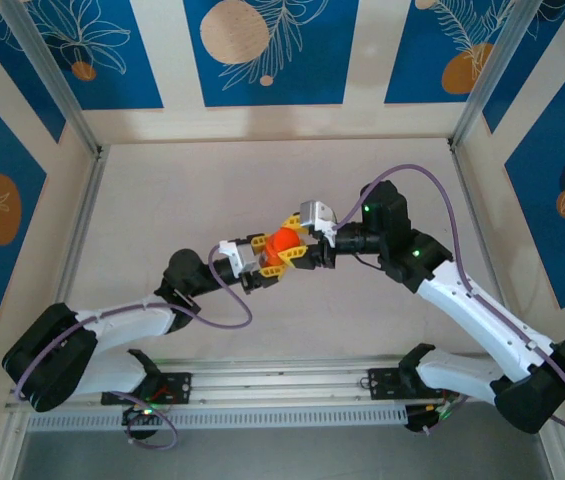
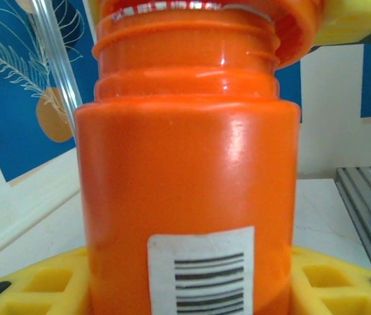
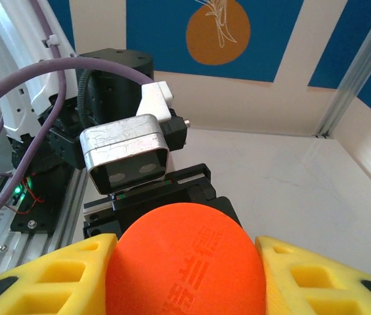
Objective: Sort the pills into containers
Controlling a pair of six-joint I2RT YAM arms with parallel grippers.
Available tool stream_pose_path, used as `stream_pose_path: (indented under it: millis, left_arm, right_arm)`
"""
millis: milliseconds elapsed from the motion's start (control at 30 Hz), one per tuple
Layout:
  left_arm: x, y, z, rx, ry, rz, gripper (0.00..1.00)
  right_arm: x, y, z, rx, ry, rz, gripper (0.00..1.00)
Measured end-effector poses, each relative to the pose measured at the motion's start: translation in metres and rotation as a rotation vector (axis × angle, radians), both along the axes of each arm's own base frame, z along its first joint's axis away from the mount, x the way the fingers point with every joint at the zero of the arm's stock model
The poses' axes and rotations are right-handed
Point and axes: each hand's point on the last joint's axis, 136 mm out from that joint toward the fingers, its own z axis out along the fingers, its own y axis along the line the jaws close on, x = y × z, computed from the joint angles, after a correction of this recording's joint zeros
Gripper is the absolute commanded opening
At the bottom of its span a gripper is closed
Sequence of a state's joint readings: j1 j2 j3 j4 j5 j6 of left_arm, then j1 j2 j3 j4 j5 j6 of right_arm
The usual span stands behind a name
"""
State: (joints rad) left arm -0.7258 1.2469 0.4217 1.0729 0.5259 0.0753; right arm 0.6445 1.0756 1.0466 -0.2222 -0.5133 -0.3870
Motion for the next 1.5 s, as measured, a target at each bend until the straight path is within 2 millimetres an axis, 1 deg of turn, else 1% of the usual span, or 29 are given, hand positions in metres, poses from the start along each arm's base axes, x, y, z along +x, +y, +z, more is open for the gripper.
stream_pose_path:
  millis: [167,300,467,567,833,1000,1133,1400,1500]
  left_arm:
    - [-0.009,-0.003,-0.004,0.013,0.013,-0.064,0.0]
    - [-0.016,-0.004,-0.006,0.022,0.019,-0.115,0.0]
    - [-0.027,-0.005,-0.006,0.031,0.018,-0.188,0.0]
    - [-0.03,-0.004,-0.004,0.045,0.024,-0.224,0.0]
    - [-0.041,-0.005,0.005,0.111,0.065,-0.341,0.0]
    - [-0.043,-0.002,0.012,0.12,0.091,-0.414,0.0]
    - [-0.044,0.0,0.016,0.113,0.138,-0.516,0.0]
    - [-0.051,0.003,0.022,0.126,0.233,-0.739,0.0]
    - [-0.053,0.006,0.025,0.137,0.248,-0.775,0.0]
  right_arm:
    - [-0.004,0.003,-0.01,-0.013,-0.003,0.078,0.0]
    - [-0.012,0.002,-0.013,-0.013,-0.026,0.144,0.0]
    - [-0.023,0.001,-0.012,-0.038,-0.052,0.237,0.0]
    - [-0.027,0.0,-0.011,-0.059,-0.078,0.285,0.0]
    - [-0.038,-0.004,-0.004,-0.104,-0.161,0.357,0.0]
    - [-0.038,-0.002,0.002,-0.133,-0.181,0.39,0.0]
    - [-0.037,0.0,0.006,-0.155,-0.171,0.414,0.0]
    - [-0.039,0.001,0.009,-0.177,-0.147,0.444,0.0]
    - [-0.04,0.001,0.009,-0.187,-0.115,0.456,0.0]
